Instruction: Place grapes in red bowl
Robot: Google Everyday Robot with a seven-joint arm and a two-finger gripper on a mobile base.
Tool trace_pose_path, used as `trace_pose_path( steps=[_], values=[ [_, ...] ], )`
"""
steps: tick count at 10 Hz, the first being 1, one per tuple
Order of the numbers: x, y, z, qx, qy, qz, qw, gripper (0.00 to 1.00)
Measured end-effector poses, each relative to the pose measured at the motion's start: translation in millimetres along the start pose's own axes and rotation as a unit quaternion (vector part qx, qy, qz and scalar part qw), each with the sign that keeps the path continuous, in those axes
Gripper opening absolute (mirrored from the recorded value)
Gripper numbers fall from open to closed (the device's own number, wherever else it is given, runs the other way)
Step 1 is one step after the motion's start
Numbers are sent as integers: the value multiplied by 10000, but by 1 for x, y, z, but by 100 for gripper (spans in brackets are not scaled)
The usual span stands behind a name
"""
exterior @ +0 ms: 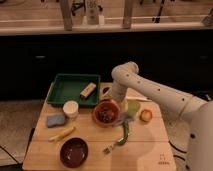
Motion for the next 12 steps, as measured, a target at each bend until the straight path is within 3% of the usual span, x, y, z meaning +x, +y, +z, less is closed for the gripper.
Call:
trace_pose_path(
  steps=[3, 12],
  values=[
    [-2, -3, 0, 31, -23, -144, 9999, 80],
    [-2, -4, 0, 38, -26, -149, 9999, 80]
  ],
)
